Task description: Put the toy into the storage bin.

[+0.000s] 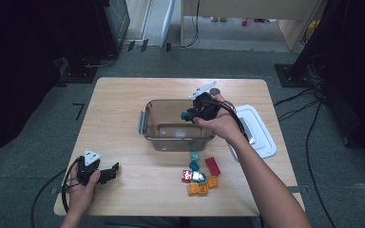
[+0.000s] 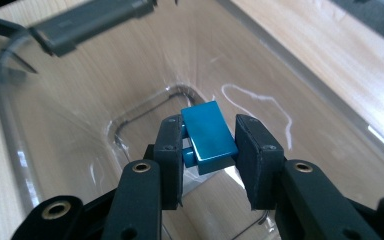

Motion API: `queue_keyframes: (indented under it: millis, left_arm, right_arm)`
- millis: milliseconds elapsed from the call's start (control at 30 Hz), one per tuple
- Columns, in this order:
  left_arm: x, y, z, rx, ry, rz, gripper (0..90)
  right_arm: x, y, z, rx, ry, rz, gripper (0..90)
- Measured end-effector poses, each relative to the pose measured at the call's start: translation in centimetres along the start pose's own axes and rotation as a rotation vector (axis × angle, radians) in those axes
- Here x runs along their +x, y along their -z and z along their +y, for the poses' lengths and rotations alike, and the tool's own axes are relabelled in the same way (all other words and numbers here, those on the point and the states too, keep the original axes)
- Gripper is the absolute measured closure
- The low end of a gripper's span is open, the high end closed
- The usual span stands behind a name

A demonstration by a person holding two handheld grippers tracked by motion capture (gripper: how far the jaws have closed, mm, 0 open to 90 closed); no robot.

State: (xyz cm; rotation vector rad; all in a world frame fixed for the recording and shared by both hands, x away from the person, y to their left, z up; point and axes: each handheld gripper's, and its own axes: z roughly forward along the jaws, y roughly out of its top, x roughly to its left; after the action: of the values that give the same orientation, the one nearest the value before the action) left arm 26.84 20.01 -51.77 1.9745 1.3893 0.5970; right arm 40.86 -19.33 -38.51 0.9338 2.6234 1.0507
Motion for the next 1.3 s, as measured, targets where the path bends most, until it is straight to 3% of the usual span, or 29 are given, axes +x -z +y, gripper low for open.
queue_keyframes:
  millis: [400,633,867,1167,1300]
  left_arm:
    - [0.0,0.0,0.0,0.000,-0.001,-0.001,12.4]
    - [0.0,0.0,0.0,0.000,-0.001,-0.001,12.4]
    - [0.0,0.0,0.0,0.000,-0.002,-0.001,12.4]
    - [0.0,0.0,0.0,0.000,-0.002,-0.002,12.4]
    - [0.0,0.0,0.0,0.000,-0.002,-0.002,12.4]
  right_arm:
    - [-0.2,-2.7,-0.2,0.194,0.005,-0.013,66.2]
    - [-0.1,-3.2,0.0,0.254,-0.003,-0.015,66.1]
    - [-0.2,-3.1,0.0,0.245,0.002,-0.011,64.7]
    - [-0.5,-2.1,0.0,0.176,-0.025,0.001,40.9]
    - [-0.4,-1.0,-0.1,0.108,-0.025,0.024,28.5]
